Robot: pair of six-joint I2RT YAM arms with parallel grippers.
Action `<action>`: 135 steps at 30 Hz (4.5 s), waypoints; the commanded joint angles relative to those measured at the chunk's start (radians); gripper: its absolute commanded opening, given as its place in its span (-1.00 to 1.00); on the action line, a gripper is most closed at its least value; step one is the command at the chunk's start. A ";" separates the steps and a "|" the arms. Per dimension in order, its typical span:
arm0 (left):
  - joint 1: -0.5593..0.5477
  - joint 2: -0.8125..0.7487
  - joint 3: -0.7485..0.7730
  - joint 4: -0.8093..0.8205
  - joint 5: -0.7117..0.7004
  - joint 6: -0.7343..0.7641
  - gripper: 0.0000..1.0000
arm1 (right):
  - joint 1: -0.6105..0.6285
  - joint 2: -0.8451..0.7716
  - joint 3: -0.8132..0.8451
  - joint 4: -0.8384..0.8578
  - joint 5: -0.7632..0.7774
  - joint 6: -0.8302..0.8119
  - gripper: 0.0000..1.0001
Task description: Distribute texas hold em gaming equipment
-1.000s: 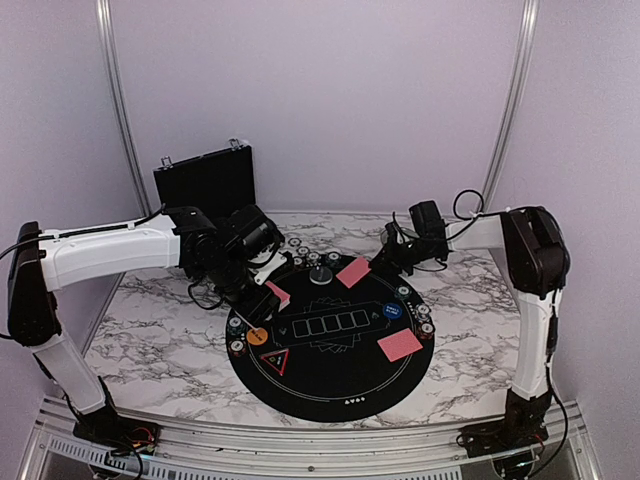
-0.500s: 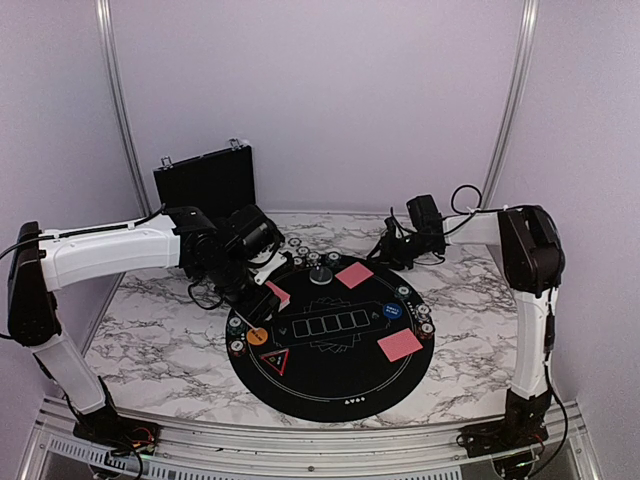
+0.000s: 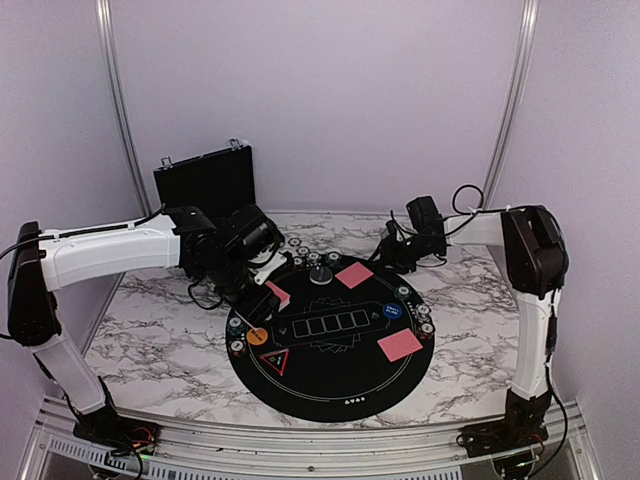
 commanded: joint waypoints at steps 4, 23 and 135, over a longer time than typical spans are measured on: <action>0.004 -0.018 0.022 0.012 0.008 0.014 0.00 | 0.023 -0.220 -0.139 0.062 -0.013 0.026 0.12; -0.011 0.031 0.062 0.010 0.032 0.003 0.00 | 0.242 -0.442 -0.460 0.443 -0.325 0.301 0.48; -0.055 0.051 0.103 0.010 0.004 0.000 0.00 | 0.426 -0.299 -0.387 0.583 -0.319 0.446 0.38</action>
